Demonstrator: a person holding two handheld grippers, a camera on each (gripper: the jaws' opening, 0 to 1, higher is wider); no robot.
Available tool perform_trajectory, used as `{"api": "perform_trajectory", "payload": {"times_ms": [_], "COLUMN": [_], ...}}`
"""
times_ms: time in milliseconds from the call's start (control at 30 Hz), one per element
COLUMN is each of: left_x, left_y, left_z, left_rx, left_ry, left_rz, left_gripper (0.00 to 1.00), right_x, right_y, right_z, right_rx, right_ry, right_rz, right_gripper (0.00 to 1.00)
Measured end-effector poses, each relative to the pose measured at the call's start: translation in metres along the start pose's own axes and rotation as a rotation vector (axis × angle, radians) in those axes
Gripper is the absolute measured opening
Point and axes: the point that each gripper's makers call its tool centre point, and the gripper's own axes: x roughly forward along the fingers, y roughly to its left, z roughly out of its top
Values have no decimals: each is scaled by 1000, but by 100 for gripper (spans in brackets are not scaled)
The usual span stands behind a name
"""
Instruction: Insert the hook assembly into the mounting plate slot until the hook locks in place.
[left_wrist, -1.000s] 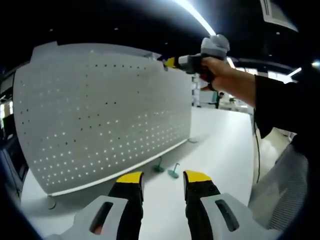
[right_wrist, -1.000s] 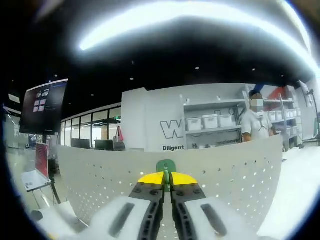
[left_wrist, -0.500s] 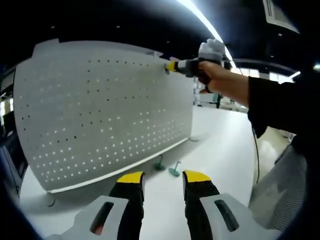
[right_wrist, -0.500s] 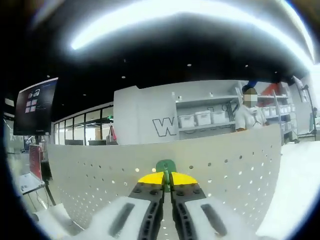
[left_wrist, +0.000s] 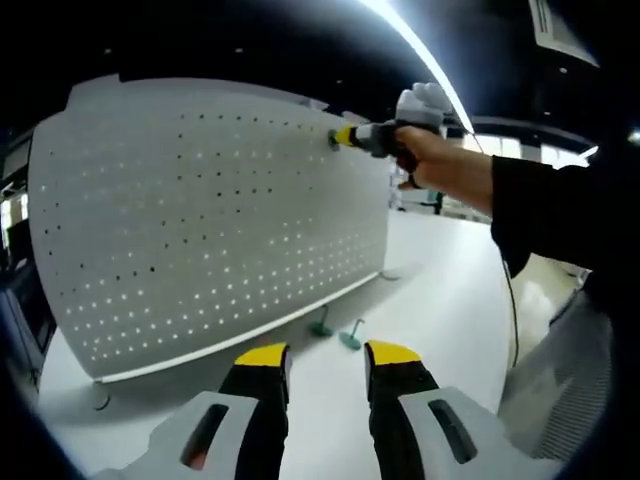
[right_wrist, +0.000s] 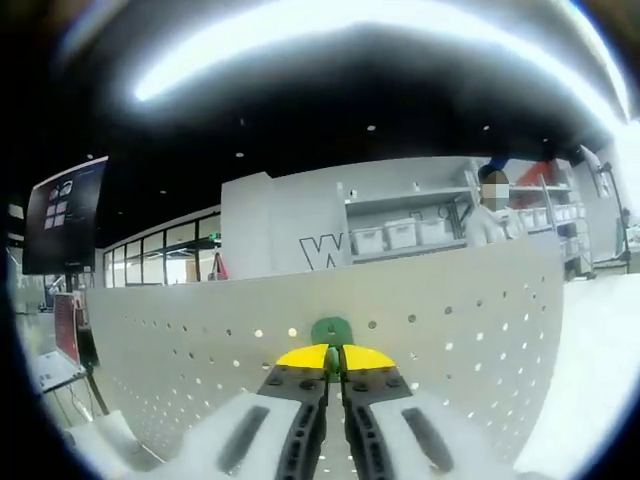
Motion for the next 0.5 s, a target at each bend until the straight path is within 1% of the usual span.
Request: {"api": "perform_trajectory", "payload": {"times_ms": [400,500], "left_x": [0,0], "left_y": [1,1], "left_z": [-1,-1], "left_rx": [-5,-5], "left_ry": [1,2], "left_rz": [3,2], "left_gripper": [30,30], "right_x": [2,3], "right_y": [1,1], "right_z": [0,0], "right_rx": [-55,-91], "right_ry": [-7,-4], "right_rz": [-18,-29], "right_gripper": [1,1]}}
